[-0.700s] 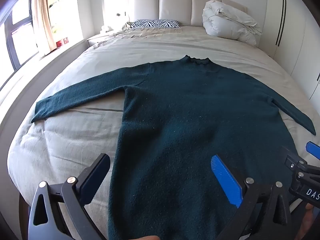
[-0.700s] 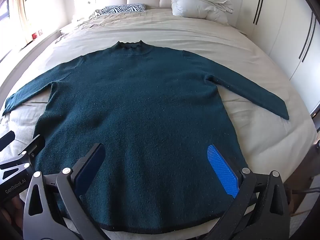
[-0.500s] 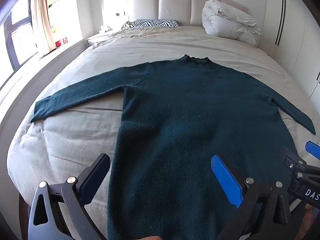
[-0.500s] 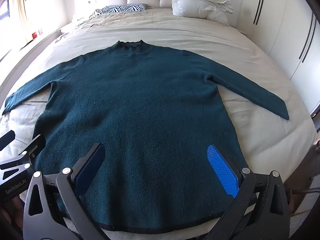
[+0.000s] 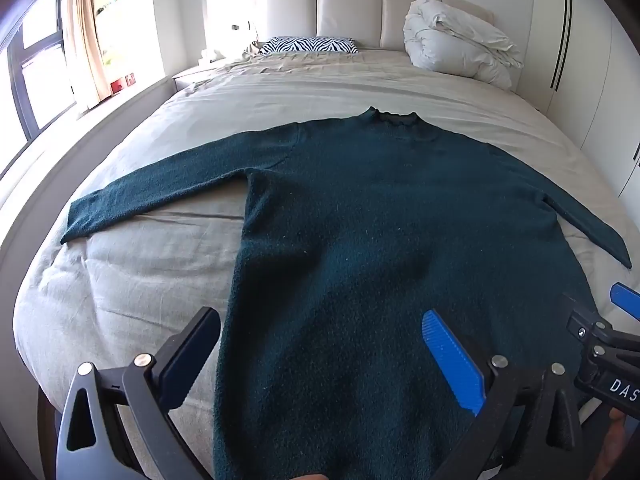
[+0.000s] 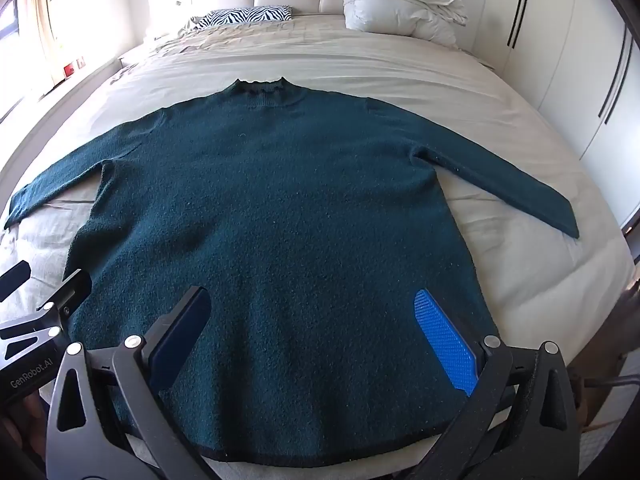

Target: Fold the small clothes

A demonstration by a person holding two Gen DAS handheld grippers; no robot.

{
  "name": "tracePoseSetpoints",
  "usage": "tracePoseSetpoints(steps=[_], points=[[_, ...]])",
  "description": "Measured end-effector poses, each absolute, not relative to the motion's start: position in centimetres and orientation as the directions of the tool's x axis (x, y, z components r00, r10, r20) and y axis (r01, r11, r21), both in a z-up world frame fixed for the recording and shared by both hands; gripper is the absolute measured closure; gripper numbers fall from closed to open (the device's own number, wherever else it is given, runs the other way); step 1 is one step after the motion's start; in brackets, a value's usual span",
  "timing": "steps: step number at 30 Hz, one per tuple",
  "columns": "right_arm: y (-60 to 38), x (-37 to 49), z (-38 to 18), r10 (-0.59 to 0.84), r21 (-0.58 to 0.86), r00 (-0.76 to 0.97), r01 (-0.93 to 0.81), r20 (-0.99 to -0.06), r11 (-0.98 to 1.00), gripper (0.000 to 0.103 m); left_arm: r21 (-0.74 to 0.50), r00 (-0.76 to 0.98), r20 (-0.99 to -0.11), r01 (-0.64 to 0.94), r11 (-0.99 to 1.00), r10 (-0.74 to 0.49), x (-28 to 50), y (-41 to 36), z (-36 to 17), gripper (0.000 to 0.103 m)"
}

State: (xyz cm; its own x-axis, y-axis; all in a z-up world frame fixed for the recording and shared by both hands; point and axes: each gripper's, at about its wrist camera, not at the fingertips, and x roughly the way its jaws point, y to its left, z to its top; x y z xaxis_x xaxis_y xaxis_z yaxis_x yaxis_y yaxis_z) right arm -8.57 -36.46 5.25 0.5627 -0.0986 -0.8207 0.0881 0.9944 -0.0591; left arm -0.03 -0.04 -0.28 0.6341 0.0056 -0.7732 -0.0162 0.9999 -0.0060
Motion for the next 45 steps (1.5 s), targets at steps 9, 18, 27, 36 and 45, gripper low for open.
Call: tracePoseSetpoints(steps=[9,18,27,36,45], points=[[-36.4,-8.6,5.2,-0.098,-0.059,0.562,0.088,-0.822,0.994,0.000,-0.006,0.633,-0.774,-0.016,1.000,0.005,0.0,0.0,-0.3,0.000],[-36.4,-8.6,5.0,-0.098,-0.059,0.561,0.088,-0.822,0.994,0.000,-0.007,0.632,-0.775,-0.016,1.000,0.005,0.0,0.0,-0.3,0.000],[-36.4,-8.5,4.8,-0.098,-0.058,0.559,0.089,-0.823,0.994,0.000,-0.007,0.630,-0.776,-0.016,1.000,0.005,0.0,0.0,-0.3,0.000],[-36.4,-8.6,4.6,-0.097,-0.057,0.558,0.088,-0.824,0.994,0.000,-0.008,0.629,-0.777,-0.016,1.000,0.004,0.0,0.0,-0.3,0.000],[-36.4,-8.9,4.3,-0.098,-0.059,0.556,0.088,-0.826,0.994,0.000,-0.009,0.628,-0.778,-0.016,1.000,0.003,0.0,-0.1,-0.4,0.000]])
